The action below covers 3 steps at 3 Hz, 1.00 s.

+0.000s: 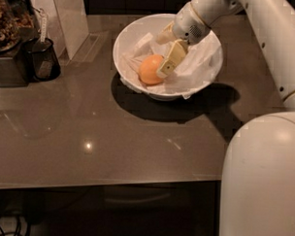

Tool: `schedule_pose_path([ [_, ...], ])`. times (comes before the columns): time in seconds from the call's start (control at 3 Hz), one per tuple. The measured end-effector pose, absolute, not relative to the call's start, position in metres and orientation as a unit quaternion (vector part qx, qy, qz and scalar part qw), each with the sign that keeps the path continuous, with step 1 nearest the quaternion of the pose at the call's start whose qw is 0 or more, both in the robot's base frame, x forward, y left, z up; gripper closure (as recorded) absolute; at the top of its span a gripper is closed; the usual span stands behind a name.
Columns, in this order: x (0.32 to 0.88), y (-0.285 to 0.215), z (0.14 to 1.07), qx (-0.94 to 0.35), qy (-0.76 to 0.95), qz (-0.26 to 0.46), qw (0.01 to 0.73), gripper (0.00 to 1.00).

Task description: Pick orange from white bowl

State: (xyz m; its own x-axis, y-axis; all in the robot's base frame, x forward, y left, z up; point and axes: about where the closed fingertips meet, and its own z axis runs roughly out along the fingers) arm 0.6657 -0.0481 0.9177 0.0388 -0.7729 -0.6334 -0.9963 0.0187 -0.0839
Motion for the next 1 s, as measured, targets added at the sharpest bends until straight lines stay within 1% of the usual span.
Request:
schedule_pose_path([
  [0.67, 0.678, -0.035, 0.899, -0.669, 0.659, 0.222, 0.262, 0.14],
  [1.0, 0.680, -0.035, 0.892, -0.667, 0.662, 0.225, 0.258, 0.16],
])
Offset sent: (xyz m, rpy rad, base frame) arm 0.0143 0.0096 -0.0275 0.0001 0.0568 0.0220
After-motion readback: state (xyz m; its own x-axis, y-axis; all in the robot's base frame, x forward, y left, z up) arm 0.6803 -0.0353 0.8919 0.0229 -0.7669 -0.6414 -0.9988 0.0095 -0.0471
